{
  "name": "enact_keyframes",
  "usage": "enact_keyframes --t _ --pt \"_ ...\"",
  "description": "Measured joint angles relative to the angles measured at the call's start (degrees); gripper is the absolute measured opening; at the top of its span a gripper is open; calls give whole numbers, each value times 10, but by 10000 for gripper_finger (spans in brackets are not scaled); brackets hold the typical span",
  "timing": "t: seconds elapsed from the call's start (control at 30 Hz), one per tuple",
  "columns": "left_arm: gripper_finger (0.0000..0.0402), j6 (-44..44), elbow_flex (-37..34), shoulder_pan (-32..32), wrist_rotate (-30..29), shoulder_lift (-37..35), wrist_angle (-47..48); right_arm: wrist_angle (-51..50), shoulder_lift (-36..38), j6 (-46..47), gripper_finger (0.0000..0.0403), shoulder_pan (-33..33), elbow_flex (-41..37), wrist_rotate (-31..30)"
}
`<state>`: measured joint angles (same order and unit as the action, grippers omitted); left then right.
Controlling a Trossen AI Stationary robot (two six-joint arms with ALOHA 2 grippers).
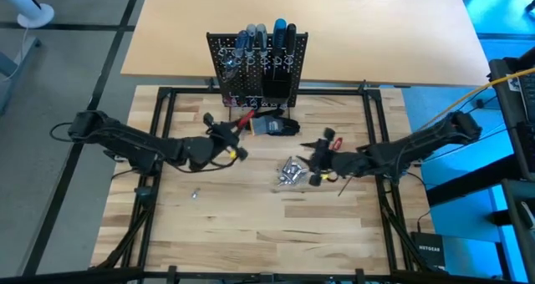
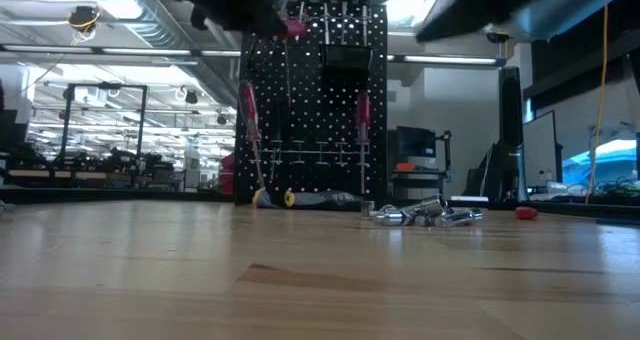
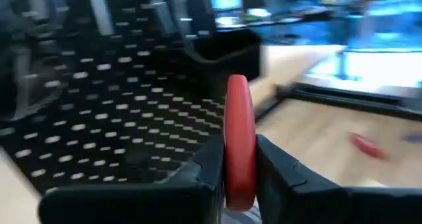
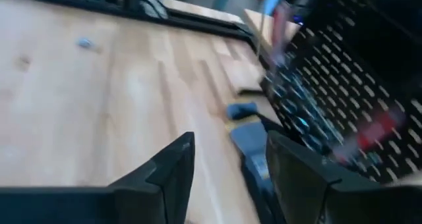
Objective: Hang tools onto peg board
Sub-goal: Hang the bottom red allen wrench on the pegboard
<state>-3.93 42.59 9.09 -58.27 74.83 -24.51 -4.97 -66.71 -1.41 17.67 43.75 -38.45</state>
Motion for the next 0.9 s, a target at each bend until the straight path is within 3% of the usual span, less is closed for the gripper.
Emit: enact_keyframes --t 0.13,0.3,0.43,0.9 --pt "42 7 0 -36 -32 48 -105 82 61 41 186 18 -102 -74" --pt "43 13 3 -82 -26 95 -174 188 81 57 186 24 -176 -79" --pt "43 55 3 -113 -13 120 -174 199 80 54 186 22 -181 -79" --pt "45 69 3 -172 28 172 -214 214 80 39 186 22 -181 -75"
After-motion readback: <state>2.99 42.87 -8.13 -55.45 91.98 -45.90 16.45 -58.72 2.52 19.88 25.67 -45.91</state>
